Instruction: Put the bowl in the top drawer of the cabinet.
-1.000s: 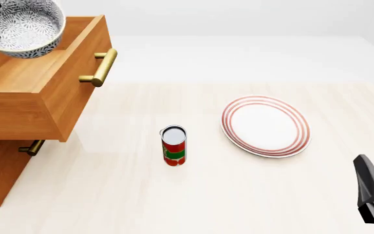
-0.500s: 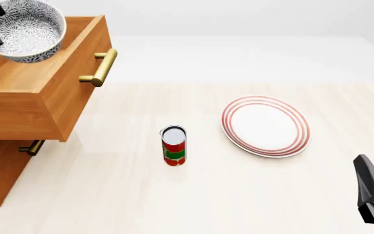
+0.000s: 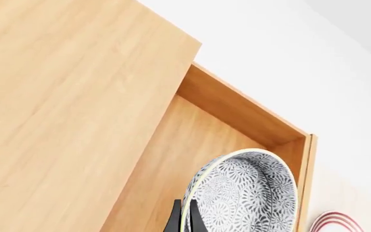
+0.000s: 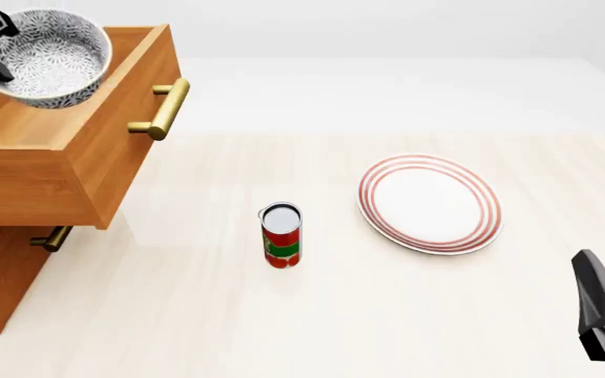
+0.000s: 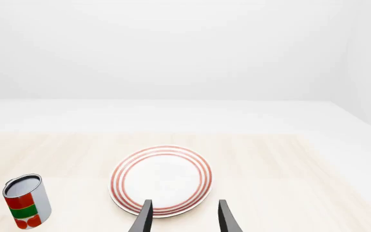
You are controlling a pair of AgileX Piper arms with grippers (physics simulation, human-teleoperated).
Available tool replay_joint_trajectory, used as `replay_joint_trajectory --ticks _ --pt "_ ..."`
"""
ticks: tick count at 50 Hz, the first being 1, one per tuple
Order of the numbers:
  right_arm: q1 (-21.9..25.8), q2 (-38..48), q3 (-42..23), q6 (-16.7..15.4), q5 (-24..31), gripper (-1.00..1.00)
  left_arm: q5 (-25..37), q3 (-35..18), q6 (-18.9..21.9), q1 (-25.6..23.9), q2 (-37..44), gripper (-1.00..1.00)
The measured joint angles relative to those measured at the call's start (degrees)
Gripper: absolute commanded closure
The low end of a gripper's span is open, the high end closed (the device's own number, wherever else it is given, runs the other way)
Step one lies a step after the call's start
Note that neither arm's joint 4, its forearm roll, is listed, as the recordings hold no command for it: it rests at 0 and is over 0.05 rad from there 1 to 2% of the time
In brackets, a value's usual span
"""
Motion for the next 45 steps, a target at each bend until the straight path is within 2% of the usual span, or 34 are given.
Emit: replay_joint_trajectory --ticks 45 --pt "0.0 0.0 0.0 0.0 0.0 -1.0 -2.4 0.9 0.3 1.3 3.3 1.0"
